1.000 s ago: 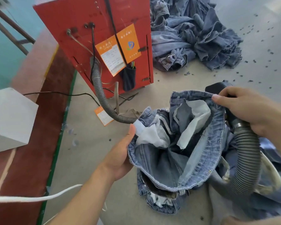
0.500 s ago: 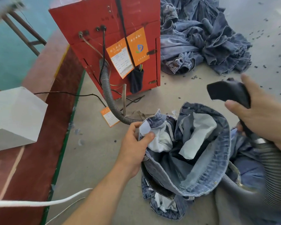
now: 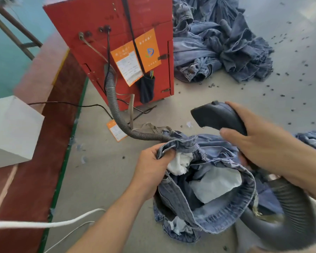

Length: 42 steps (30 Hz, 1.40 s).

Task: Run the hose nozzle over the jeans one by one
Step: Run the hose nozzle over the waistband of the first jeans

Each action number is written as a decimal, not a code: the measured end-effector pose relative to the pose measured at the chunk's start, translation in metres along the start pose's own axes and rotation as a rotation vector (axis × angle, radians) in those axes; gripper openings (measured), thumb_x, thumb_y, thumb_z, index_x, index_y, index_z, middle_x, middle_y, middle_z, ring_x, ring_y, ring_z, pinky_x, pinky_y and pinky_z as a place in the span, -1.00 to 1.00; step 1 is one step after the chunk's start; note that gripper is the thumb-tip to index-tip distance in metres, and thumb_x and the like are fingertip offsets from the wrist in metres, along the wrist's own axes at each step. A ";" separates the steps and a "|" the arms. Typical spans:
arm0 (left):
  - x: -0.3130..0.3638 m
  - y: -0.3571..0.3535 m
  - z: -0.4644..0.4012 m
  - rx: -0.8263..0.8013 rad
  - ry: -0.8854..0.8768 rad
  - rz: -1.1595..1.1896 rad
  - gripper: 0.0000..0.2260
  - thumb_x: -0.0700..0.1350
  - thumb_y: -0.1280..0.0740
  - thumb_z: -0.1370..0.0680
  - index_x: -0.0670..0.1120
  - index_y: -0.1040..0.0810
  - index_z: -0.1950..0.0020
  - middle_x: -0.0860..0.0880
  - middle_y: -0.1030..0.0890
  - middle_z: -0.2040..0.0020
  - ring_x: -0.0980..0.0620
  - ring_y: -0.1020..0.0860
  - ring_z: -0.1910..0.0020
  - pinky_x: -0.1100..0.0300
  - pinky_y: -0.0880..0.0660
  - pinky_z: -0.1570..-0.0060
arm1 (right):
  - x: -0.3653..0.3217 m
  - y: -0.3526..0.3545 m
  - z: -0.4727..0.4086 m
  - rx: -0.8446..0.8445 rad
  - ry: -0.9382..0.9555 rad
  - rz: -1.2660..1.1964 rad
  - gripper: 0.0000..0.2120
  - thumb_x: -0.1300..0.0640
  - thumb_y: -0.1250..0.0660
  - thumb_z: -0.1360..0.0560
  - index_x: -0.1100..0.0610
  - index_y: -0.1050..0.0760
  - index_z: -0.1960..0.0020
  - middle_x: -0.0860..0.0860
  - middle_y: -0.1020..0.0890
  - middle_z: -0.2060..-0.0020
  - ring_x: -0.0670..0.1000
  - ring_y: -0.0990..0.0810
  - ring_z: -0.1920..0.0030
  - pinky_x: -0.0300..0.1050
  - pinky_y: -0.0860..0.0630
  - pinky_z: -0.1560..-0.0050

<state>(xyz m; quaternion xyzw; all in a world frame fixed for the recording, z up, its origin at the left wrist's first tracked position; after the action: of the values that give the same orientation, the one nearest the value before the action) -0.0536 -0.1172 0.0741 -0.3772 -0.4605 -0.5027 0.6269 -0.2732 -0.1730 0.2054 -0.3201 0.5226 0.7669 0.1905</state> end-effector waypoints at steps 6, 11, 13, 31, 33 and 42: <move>0.007 0.005 -0.005 -0.011 -0.006 0.053 -0.82 -0.26 -0.39 -0.61 -0.07 -0.74 -0.10 -0.07 -0.75 -0.06 0.01 -0.69 -0.05 0.14 -0.61 -0.08 | -0.001 -0.030 0.007 -0.183 0.008 0.067 -0.44 -0.11 -0.28 -0.61 -0.42 -0.11 -0.50 -0.06 -0.59 0.54 -0.08 -0.52 0.60 -0.26 -0.41 0.58; -0.018 0.019 -0.010 0.070 0.173 0.160 -0.84 -0.21 -0.34 -0.65 -0.05 -0.71 -0.10 -0.13 -0.75 -0.06 -0.14 -0.72 -0.06 0.01 -0.67 -0.01 | 0.016 0.004 -0.028 0.084 -0.065 -0.202 -0.72 0.07 -0.27 -0.68 -0.16 -0.37 -0.34 0.12 -0.55 0.25 0.08 -0.55 0.46 0.07 -0.56 0.45; -0.037 0.044 -0.017 0.278 0.332 0.254 -0.87 -0.16 -0.31 -0.68 -0.10 -0.63 -0.16 -0.15 -0.74 -0.02 -0.16 -0.73 0.08 0.02 -0.66 0.21 | 0.026 0.021 -0.028 0.109 -0.066 -0.297 -0.84 0.07 -0.29 -0.67 -0.17 -0.45 -0.18 0.13 -0.54 0.23 0.08 -0.54 0.49 0.01 -0.53 0.49; -0.173 -0.001 0.014 -0.076 0.602 -0.798 -0.24 0.21 -0.57 -0.39 -0.13 -0.31 -0.38 -0.17 -0.52 -0.36 -0.13 -0.55 -0.23 -0.01 -0.49 -0.24 | 0.036 0.034 -0.026 0.197 0.138 0.250 -0.57 -0.22 -0.32 -0.49 -0.17 -0.35 -0.31 -0.17 -0.57 0.25 -0.11 -0.58 0.31 -0.09 -0.42 0.31; -0.159 0.023 -0.014 0.179 0.536 -0.504 -0.83 -0.22 -0.46 -0.52 -0.10 -0.49 0.00 -0.22 -0.64 -0.05 -0.09 -0.57 0.19 -0.02 -0.56 0.08 | 0.018 0.046 -0.028 0.295 0.281 0.317 -0.47 -0.24 -0.33 -0.50 -0.20 -0.30 -0.41 -0.16 -0.61 0.16 -0.12 -0.57 0.27 -0.13 -0.38 0.25; -0.094 0.069 0.016 -0.110 -0.423 -1.266 -0.75 -0.21 -0.25 -0.48 -0.09 -0.61 -0.10 -0.12 -0.60 -0.10 -0.17 -0.58 -0.10 0.12 -0.44 -0.04 | 0.002 0.052 -0.045 0.337 0.511 0.500 -0.37 -0.14 -0.31 -0.52 0.02 -0.26 -0.52 0.22 -0.65 0.14 0.19 -0.52 0.29 -0.02 -0.36 0.21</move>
<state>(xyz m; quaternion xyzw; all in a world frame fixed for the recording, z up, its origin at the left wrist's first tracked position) 0.0037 -0.0607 -0.0119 -0.1559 -0.6795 -0.7116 0.0870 -0.2936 -0.2343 0.2281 -0.3277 0.7336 0.5886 -0.0888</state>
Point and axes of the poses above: each hand's wrist, its own z-axis away from the middle knuckle, its own y-axis out of the back of the hand, x = y × z, the point moved 5 cm from there along -z, towards the middle knuckle
